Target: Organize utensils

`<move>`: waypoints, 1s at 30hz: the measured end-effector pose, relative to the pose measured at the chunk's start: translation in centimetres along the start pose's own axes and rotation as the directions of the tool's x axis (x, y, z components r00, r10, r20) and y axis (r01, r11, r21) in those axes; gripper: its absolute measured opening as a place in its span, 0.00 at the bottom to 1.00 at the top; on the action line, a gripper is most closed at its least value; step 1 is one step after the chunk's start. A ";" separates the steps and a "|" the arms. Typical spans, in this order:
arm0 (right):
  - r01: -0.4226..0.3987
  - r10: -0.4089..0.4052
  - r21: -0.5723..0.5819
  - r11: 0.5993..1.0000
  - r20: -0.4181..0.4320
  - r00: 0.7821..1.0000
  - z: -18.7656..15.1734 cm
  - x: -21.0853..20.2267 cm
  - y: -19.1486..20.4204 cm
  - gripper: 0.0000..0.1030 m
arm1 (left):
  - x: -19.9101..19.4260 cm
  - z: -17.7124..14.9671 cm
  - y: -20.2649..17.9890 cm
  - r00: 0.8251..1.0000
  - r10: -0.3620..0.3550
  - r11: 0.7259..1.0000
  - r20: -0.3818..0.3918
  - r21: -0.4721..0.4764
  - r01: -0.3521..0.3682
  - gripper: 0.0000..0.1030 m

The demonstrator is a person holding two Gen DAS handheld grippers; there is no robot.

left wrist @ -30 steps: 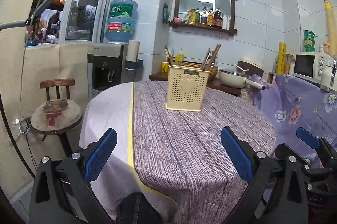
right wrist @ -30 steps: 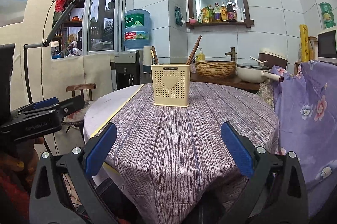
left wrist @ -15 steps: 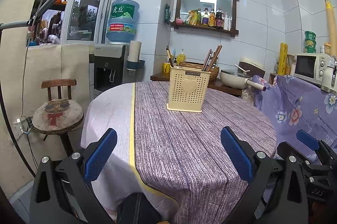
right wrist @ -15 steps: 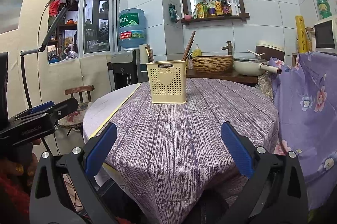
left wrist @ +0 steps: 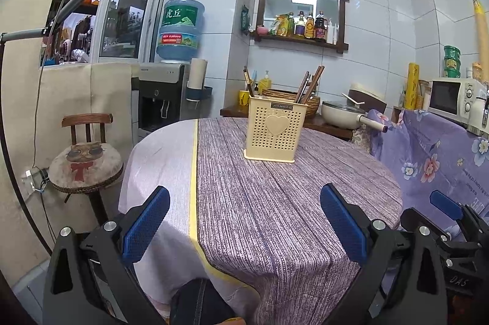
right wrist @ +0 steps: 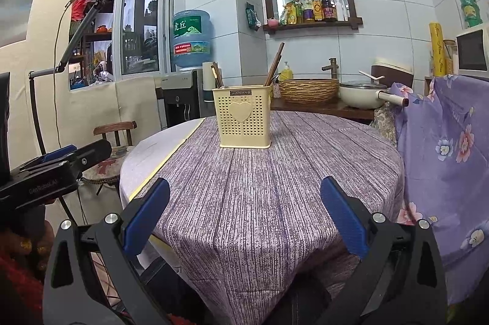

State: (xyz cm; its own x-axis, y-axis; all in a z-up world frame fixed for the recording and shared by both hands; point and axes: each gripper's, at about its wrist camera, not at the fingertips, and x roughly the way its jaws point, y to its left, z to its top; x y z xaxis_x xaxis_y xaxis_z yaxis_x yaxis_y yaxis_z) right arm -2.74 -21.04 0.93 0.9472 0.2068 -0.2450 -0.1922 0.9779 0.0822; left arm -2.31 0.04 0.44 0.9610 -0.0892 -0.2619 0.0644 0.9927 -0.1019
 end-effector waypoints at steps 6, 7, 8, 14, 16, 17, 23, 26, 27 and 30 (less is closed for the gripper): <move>0.000 0.000 -0.001 1.000 -0.002 1.000 0.0 0.0 0.0 0.94 | 0.0 0.0 0.1 1.000 0.000 1.000 -0.004 0.003 0.000 0.95; -0.001 0.001 0.000 1.000 -0.003 1.000 0.0 0.0 0.0 0.94 | 0.0 0.1 0.1 1.000 0.001 1.000 -0.005 0.003 -0.001 0.95; -0.002 0.002 0.001 1.000 -0.005 1.000 0.0 0.0 -0.1 0.94 | -0.1 0.0 0.2 1.000 0.002 1.000 -0.005 0.003 -0.002 0.95; 0.001 -0.001 -0.002 1.000 -0.005 1.000 0.0 0.0 -0.1 0.94 | 0.0 0.1 0.2 1.000 0.002 1.000 -0.004 0.003 -0.002 0.95; 0.002 -0.002 -0.002 1.000 -0.005 1.000 0.0 0.1 -0.2 0.94 | 0.0 0.1 0.1 1.000 0.003 1.000 -0.006 0.003 -0.003 0.95; 0.001 -0.001 -0.001 1.000 -0.006 1.000 0.0 0.1 -0.3 0.94 | 0.0 0.1 0.2 1.000 0.004 1.000 -0.009 0.003 -0.004 0.95; 0.001 -0.001 -0.002 1.000 -0.009 1.000 0.0 0.2 -0.4 0.94 | 0.0 0.0 0.3 1.000 0.008 1.000 -0.012 0.004 -0.008 0.95; 0.002 -0.002 -0.003 1.000 -0.010 1.000 0.0 0.2 -0.4 0.94 | 0.1 0.0 0.3 1.000 0.004 1.000 -0.019 0.003 -0.004 0.95; 0.002 -0.002 -0.002 1.000 -0.009 1.000 0.0 0.2 -0.4 0.94 | 0.1 0.0 0.4 1.000 0.003 1.000 -0.021 0.003 -0.003 0.95; 0.001 -0.002 -0.002 1.000 -0.011 1.000 0.0 0.2 -0.4 0.94 | 0.1 0.1 0.4 1.000 0.007 1.000 -0.016 0.003 -0.007 0.95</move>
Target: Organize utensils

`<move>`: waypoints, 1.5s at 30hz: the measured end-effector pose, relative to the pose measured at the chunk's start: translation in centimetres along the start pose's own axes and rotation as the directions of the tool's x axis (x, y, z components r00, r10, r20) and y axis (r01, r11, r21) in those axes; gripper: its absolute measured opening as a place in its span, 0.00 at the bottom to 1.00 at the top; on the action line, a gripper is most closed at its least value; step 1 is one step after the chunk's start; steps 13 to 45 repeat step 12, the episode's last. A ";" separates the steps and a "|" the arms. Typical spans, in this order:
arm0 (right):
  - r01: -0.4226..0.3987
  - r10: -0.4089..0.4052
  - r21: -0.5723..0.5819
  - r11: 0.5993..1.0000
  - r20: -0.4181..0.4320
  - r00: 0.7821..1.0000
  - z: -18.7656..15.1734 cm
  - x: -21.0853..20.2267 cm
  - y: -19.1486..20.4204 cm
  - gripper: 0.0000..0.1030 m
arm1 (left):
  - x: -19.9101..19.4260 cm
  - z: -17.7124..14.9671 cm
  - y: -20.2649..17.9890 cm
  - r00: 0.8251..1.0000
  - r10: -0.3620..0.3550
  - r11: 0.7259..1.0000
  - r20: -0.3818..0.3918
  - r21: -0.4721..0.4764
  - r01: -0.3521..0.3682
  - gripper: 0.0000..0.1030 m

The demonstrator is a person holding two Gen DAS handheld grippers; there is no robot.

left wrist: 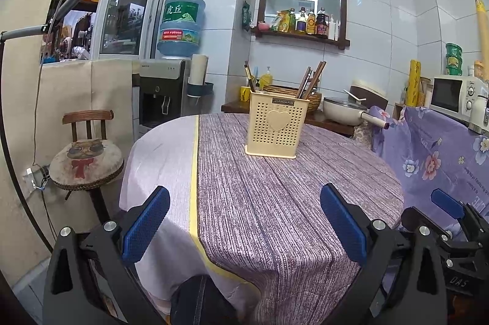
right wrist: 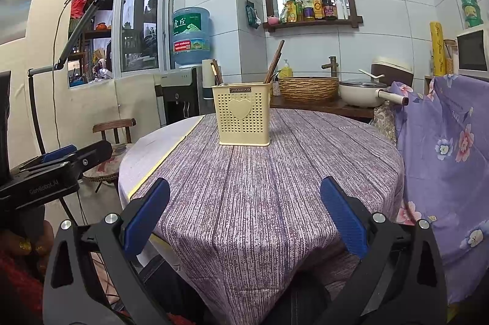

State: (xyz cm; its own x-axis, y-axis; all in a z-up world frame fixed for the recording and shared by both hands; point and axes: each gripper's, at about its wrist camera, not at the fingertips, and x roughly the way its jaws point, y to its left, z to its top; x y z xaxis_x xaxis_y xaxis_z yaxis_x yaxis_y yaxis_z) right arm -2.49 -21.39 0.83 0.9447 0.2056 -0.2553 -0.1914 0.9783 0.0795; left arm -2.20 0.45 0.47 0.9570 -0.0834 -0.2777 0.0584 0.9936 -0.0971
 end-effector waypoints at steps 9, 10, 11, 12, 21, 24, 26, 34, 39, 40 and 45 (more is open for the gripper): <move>0.000 0.000 0.001 1.000 -0.002 1.000 -0.2 0.1 -0.1 0.94 | 0.0 0.0 -0.2 1.000 0.000 1.000 0.000 0.001 0.000 0.95; 0.000 0.000 0.001 1.000 -0.002 1.000 -0.2 0.1 -0.2 0.94 | 0.0 0.0 -0.2 1.000 0.000 1.000 0.000 0.001 0.000 0.95; -0.001 0.001 0.001 1.000 -0.003 1.000 -0.2 0.1 -0.2 0.94 | 0.0 0.0 -0.2 1.000 0.000 1.000 0.001 0.003 0.000 0.95; 0.000 0.000 0.001 1.000 -0.004 1.000 -0.2 0.1 -0.1 0.94 | 0.0 0.0 -0.2 1.000 0.000 1.000 0.000 0.004 0.000 0.95; 0.000 0.000 0.001 1.000 -0.004 1.000 -0.2 0.1 -0.1 0.94 | 0.0 0.0 -0.2 1.000 0.000 1.000 0.000 0.004 0.000 0.95; 0.000 0.000 0.001 1.000 -0.004 1.000 -0.2 0.1 -0.1 0.94 | 0.0 0.0 -0.2 1.000 0.000 1.000 0.000 0.004 0.000 0.95; 0.000 0.000 0.001 1.000 -0.004 1.000 -0.2 0.1 -0.1 0.94 | 0.0 0.0 -0.2 1.000 0.000 1.000 0.000 0.004 0.000 0.95; 0.000 0.000 0.001 1.000 -0.004 1.000 -0.2 0.1 -0.1 0.94 | 0.0 0.0 -0.2 1.000 0.000 1.000 0.000 0.004 0.000 0.95; 0.000 0.000 0.001 1.000 -0.004 1.000 -0.2 0.1 -0.1 0.94 | 0.0 0.0 -0.2 1.000 0.000 1.000 0.000 0.004 0.000 0.95; 0.000 0.000 0.001 1.000 -0.004 1.000 -0.2 0.1 -0.1 0.94 | 0.0 0.0 -0.2 1.000 0.000 1.000 0.000 0.004 0.000 0.95; 0.000 0.000 0.001 1.000 -0.004 1.000 -0.2 0.1 -0.1 0.94 | 0.0 0.0 -0.2 1.000 0.000 1.000 0.000 0.004 0.000 0.95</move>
